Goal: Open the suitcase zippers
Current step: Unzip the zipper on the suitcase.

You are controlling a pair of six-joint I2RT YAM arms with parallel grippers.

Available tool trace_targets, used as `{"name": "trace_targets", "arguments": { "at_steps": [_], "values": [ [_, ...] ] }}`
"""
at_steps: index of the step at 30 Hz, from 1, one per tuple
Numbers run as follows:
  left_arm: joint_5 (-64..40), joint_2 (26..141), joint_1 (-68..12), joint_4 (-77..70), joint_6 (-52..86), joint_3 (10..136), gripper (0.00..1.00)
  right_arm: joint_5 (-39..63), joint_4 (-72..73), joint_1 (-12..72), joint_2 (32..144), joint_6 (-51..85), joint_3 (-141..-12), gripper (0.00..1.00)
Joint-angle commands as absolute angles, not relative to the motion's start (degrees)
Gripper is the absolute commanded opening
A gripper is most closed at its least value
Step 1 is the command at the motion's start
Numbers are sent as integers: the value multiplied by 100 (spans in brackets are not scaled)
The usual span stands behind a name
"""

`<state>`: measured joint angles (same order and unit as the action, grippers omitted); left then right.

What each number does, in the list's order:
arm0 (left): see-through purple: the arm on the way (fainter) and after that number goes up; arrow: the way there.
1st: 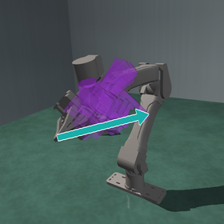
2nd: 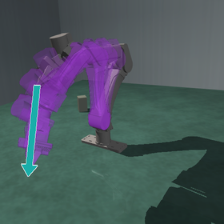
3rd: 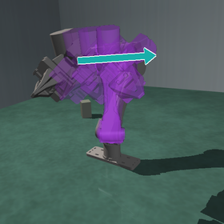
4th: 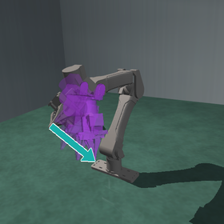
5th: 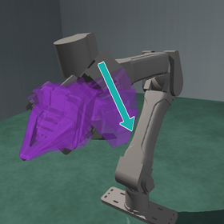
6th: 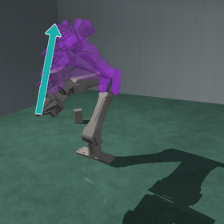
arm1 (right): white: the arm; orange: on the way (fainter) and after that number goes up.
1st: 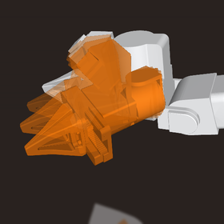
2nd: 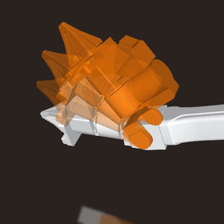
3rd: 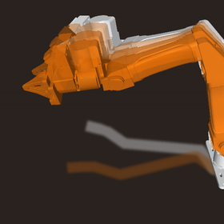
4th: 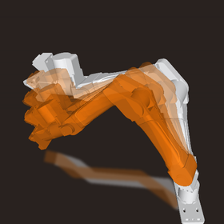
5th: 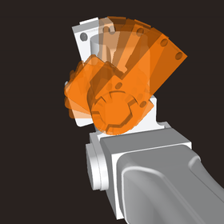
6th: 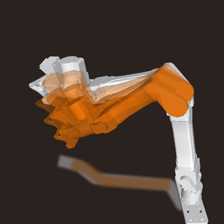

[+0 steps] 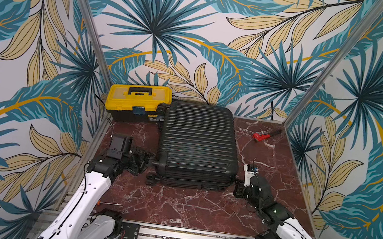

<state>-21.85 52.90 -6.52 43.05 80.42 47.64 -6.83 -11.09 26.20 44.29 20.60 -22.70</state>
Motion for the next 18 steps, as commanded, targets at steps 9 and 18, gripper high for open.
{"name": "trace_targets", "arguments": {
  "at_steps": [9, 18],
  "values": [
    [-1931, 5363, -624, 5005, 6995, 4799, 25, 679, 1626, 1838, 6425, 1816, -2878, 0],
    [-1917, 5453, -624, 5027, 6927, 4937, 25, 2034, 3037, 1212, 7616, 1774, -3390, 0]
  ]
}}
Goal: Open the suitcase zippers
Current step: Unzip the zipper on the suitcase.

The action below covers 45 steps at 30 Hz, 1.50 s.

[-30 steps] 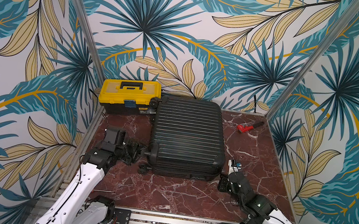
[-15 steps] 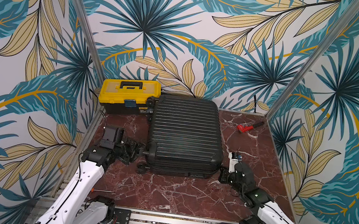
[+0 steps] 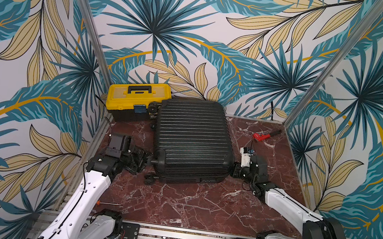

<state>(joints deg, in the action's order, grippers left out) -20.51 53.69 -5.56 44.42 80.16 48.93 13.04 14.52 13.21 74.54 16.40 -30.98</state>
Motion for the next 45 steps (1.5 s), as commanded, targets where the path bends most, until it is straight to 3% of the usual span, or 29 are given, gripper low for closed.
{"name": "trace_targets", "arguments": {
  "at_steps": [1, 5, 8, 14, 18, 27, 33, 40, 45],
  "values": [
    [-1903, 5468, -631, 5036, 6909, 4961, 25, 2253, 3152, 1168, 7702, 1776, -3411, 0],
    [-1810, 5512, -624, 5062, 6824, 5070, 27, 3046, 3368, 1150, 7784, 1835, -3369, 0],
    [-1741, 5549, -624, 5070, 6738, 5136, 31, 3026, 3723, 1189, 7392, 2114, -2775, 0],
    [-1485, 5836, -624, 5081, 6407, 5353, 45, 2157, 2588, 1759, 5530, 2005, -1799, 0],
    [-1313, 6163, -622, 5081, 6160, 5555, 49, 1662, 1508, 2266, 4259, 1996, -1488, 0],
    [-1443, 7337, -633, 5072, 5632, 6322, 54, 603, 109, 4142, 2971, 2367, -1250, 0],
    [-1301, 8039, -706, 5073, 5148, 7141, 56, -107, -206, 5199, 3474, 2098, -1555, 0],
    [-748, 8596, -835, 5075, 4597, 7524, 54, -1623, -396, 5124, 3957, 1705, -1977, 0],
    [-439, 8830, -844, 5073, 4296, 7648, 49, -1449, -158, 4351, 4614, 1354, -2399, 0]
  ]
}}
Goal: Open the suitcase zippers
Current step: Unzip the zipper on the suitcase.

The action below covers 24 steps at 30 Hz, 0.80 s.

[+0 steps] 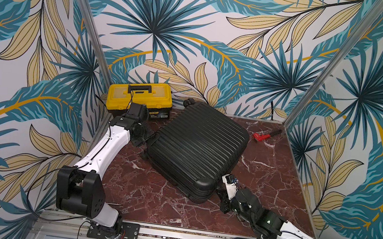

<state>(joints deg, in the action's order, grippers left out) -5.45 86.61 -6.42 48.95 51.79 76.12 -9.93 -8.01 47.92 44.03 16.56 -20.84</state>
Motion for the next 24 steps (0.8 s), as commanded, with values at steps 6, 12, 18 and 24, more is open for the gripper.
{"name": "trace_targets", "arguments": {
  "at_steps": [6, 12, 18, 24],
  "values": [
    [-165, 8964, -853, 5080, 3979, 7809, 48, -653, 656, 3112, 5230, 1376, -2631, 0],
    [-109, 9027, -867, 5084, 3906, 7846, 53, 520, 1052, 2765, 6105, 1011, -3177, 0],
    [61, 8543, -930, 5080, 3817, 7867, 67, 899, 1099, 2819, 5873, 1276, -2876, 0],
    [1, 8681, -1013, 5072, 3734, 7789, 62, -98, 1072, 2628, 5659, 1408, -2730, 0]
  ]
}}
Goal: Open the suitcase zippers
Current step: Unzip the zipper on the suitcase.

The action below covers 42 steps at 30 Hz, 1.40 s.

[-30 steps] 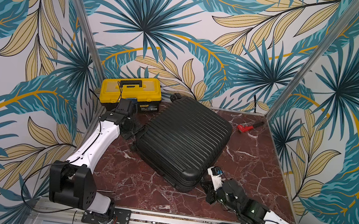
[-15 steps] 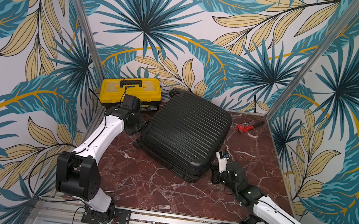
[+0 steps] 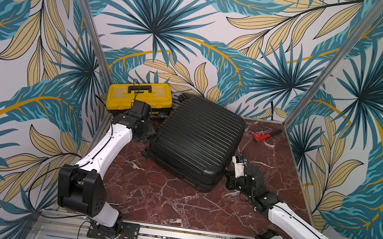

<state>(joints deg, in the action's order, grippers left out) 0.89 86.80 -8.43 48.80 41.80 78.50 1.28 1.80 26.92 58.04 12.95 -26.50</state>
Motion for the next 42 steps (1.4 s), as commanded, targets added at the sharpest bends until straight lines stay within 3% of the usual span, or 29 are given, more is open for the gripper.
{"name": "trace_targets", "arguments": {
  "at_steps": [1, 16, 25, 31, 38, 40, 42],
  "values": [
    [8, 8713, -1015, 5065, 3727, 7765, 61, -191, 1049, 2566, 5756, 1489, -2837, 0],
    [290, 8702, -991, 5084, 3569, 7680, 57, 465, 1485, 986, 7412, 2177, -4183, 0],
    [493, 8648, -964, 5080, 3507, 7682, 57, 1687, 1738, 230, 8433, 2262, -5086, 0],
    [242, 8682, -975, 5080, 3524, 7809, 64, 1861, 2075, 482, 7527, 2269, -4197, 0],
    [254, 8739, -1062, 5076, 3460, 8025, 79, 1525, 1248, 1219, 5841, 2205, -2889, 0],
    [290, 8754, -1089, 5089, 3437, 8149, 86, 1475, 1082, 1572, 5439, 2291, -2552, 0],
    [683, 8726, -1138, 5120, 3414, 8306, 100, 1300, 738, 2034, 5090, 2407, -2328, 0]
  ]
}}
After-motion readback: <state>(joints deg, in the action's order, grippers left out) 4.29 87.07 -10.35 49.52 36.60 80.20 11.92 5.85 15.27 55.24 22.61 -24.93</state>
